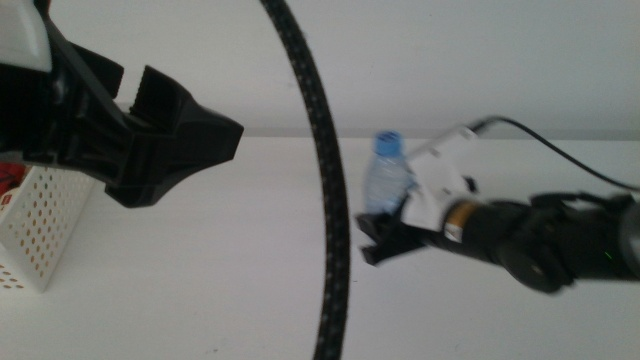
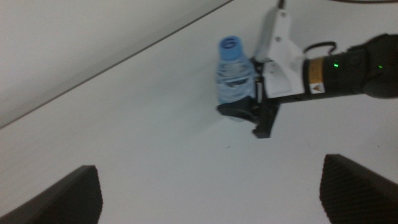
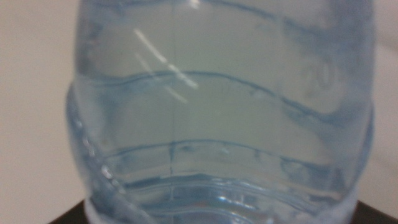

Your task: Use arms to grab the bottles and put them into the dustbin to the left of the table.

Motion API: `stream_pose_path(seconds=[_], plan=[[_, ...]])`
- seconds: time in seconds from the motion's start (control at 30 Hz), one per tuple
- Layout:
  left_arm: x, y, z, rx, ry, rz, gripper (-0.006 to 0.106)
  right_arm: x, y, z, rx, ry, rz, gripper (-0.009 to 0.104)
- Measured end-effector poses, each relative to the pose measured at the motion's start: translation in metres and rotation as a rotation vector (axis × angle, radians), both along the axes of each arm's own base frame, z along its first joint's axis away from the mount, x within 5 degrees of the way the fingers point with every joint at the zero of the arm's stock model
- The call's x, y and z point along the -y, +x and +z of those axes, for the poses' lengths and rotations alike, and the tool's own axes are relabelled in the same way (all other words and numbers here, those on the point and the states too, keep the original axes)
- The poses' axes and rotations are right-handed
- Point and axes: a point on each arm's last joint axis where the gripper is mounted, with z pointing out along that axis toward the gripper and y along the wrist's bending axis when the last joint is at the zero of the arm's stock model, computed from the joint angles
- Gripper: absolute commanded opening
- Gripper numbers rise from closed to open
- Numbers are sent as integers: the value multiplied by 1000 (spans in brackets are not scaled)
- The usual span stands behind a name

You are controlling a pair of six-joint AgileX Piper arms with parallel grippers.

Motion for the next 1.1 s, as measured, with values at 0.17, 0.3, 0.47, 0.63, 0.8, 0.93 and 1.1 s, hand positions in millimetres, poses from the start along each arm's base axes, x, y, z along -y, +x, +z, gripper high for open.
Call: stream_pose_path(seconds=[0.17, 0.3, 0.47, 0.63, 0.8, 0.93, 1.1], plan=[[0, 0, 0, 0, 0, 0, 94, -43, 23, 26, 39, 26, 66, -2], [0, 0, 0, 0, 0, 0, 94, -73, 42, 33, 62, 45, 108, -2], [0, 0, 0, 0, 0, 0, 94, -106, 70, 22, 56, 91, 110, -2], [0, 0, 0, 2, -1, 0, 94, -132, 89, -1, 53, 96, 127, -2], [0, 0, 0, 2, -1, 0, 94, -152, 97, -18, 72, 82, 169, -2], [0, 0, 0, 2, -1, 0, 94, -161, 94, -29, 70, 59, 199, -2], [0, 0, 0, 2, -1, 0, 94, -163, 93, -43, 57, 35, 212, -1]])
